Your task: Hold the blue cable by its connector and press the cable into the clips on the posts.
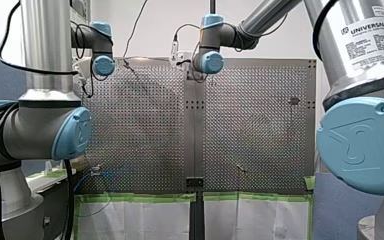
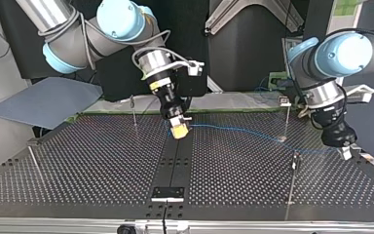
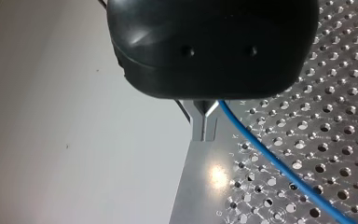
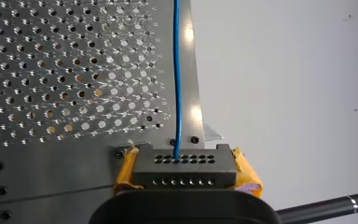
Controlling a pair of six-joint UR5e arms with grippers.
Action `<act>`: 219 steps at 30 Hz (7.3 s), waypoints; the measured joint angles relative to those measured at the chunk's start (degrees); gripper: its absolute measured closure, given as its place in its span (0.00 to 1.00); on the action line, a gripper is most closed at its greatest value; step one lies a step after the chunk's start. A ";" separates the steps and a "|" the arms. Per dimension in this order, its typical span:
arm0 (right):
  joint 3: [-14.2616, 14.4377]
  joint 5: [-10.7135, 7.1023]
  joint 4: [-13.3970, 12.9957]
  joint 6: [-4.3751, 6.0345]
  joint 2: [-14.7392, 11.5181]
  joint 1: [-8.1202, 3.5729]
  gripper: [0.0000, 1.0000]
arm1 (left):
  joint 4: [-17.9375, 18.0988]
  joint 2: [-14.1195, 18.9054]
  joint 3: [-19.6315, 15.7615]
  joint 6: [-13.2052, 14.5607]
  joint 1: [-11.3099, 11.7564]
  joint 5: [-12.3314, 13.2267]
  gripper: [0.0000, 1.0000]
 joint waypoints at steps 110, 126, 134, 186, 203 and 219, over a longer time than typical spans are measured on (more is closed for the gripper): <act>-19.31 -1.95 5.37 0.80 14.84 -5.24 1.00 | 4.29 -15.11 11.15 -2.42 0.27 10.94 0.18; -19.31 -1.95 6.13 0.82 14.91 -5.28 1.00 | -2.63 -14.80 11.13 -1.74 -0.88 6.13 0.00; -19.31 -1.95 6.48 0.84 14.92 -5.10 1.00 | -6.01 -13.43 9.53 -2.17 -2.20 7.50 0.00; -19.31 -2.02 7.02 0.32 14.91 -5.25 1.00 | -9.49 5.70 -3.20 -5.60 -2.31 14.95 0.00; -19.31 -2.12 7.06 0.31 14.90 -5.29 1.00 | -18.55 7.83 1.07 2.70 -2.49 16.23 0.00; -19.31 -2.12 7.05 0.31 14.91 -5.32 1.00 | -27.19 6.55 2.37 9.87 -2.42 17.70 0.00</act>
